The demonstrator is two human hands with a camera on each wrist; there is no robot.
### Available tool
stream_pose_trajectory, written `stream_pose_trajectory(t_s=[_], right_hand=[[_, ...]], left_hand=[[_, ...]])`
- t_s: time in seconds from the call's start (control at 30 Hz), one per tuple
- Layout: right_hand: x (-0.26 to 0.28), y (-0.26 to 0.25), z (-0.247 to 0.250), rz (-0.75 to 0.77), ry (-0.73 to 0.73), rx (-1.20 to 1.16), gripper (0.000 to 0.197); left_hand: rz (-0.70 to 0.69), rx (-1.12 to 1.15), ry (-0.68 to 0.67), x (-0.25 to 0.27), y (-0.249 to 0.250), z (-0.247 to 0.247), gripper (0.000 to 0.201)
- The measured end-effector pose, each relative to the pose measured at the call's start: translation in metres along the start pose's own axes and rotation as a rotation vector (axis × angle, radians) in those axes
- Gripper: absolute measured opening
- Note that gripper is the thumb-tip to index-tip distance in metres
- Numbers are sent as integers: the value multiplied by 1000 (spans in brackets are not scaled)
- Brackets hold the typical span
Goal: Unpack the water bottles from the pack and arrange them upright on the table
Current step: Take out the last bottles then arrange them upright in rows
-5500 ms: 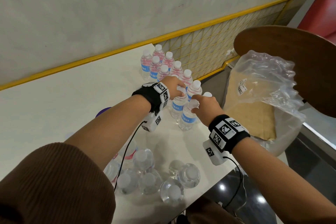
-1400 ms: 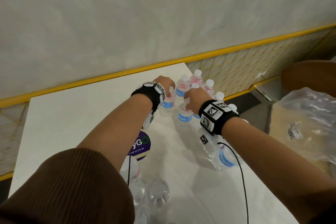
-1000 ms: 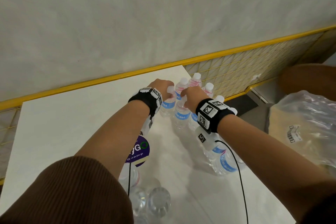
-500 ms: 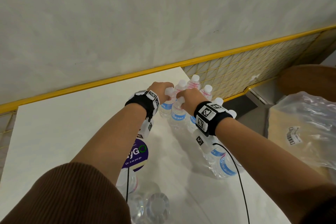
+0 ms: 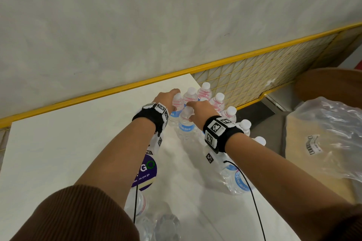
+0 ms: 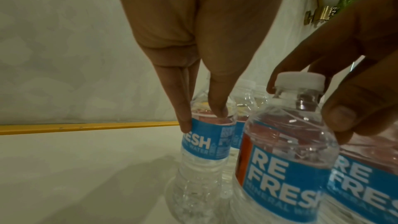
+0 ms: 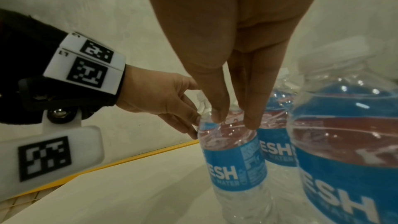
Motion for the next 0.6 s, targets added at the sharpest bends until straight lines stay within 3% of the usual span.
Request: stream_pose_trajectory(t_s=[0.43, 0.6], right_hand=[[-5, -4, 1, 28, -5, -5, 38], [-4, 10, -3, -60, -11, -61, 47]], left_hand=[[18, -30, -14, -3, -13, 2, 66], [-31, -69, -59, 2, -8, -6, 85]])
Point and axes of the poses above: each hand's wrist, its own x-axis away from the middle knuckle, its own z-axis out of the back of the hand, y = z × x, the point moved 8 cm from there along -x, towards the middle knuckle, and after that the axes turned 4 degrees about x, right-handed, at the moved point
